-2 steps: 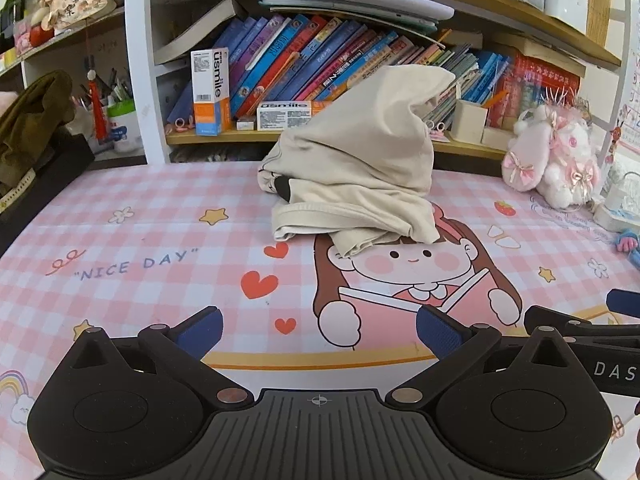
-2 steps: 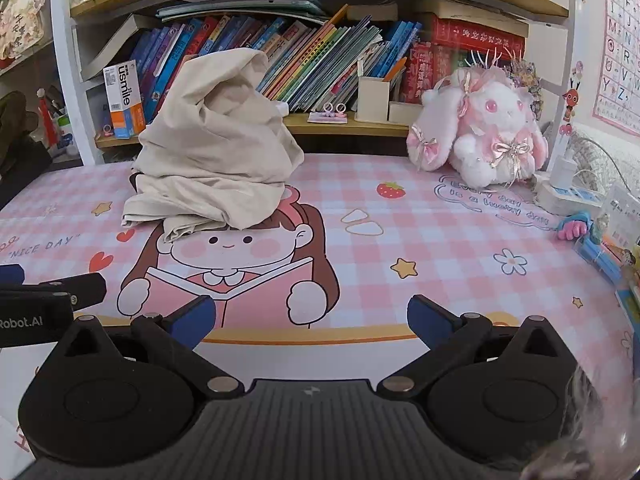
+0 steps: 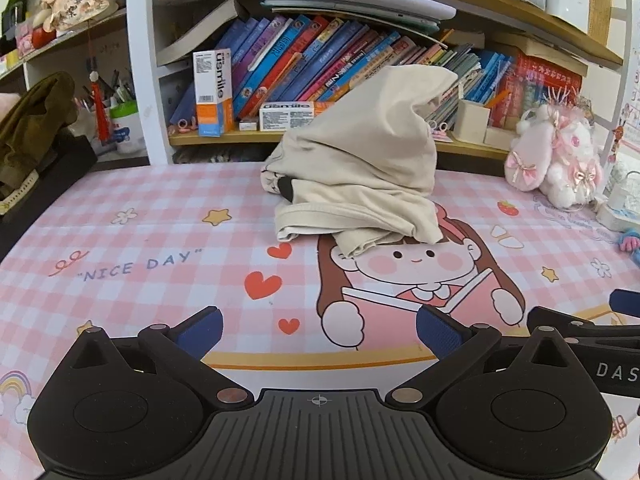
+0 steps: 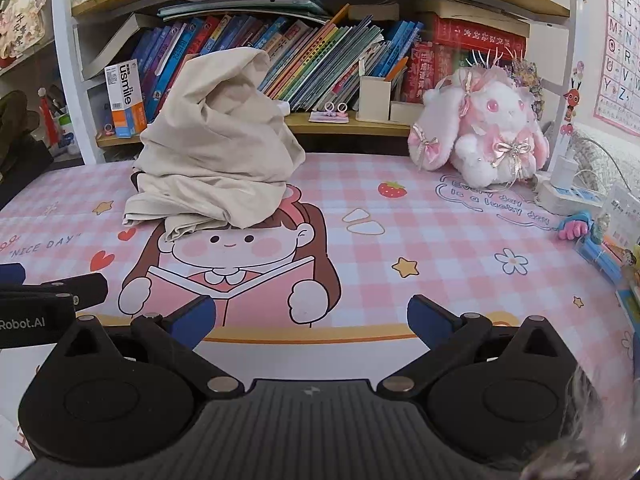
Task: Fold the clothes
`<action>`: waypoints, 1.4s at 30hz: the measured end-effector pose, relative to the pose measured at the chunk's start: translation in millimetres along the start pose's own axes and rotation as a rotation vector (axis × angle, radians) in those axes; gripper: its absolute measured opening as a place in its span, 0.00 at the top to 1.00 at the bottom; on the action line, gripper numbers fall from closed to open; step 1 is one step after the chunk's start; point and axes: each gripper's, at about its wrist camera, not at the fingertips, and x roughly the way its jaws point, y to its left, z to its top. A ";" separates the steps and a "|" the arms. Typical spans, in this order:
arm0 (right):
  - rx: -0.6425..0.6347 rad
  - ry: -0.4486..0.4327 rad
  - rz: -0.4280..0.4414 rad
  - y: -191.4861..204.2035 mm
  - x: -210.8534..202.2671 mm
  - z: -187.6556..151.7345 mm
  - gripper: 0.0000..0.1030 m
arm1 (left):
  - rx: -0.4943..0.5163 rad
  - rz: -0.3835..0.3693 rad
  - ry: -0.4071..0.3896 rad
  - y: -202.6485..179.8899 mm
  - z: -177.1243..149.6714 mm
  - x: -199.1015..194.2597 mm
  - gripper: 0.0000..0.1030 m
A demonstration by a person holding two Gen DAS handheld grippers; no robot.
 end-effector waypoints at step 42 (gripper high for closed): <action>0.017 0.036 0.003 -2.3 9.7 -0.5 0.00 | -0.011 0.048 0.005 1.8 -0.3 5.8 0.00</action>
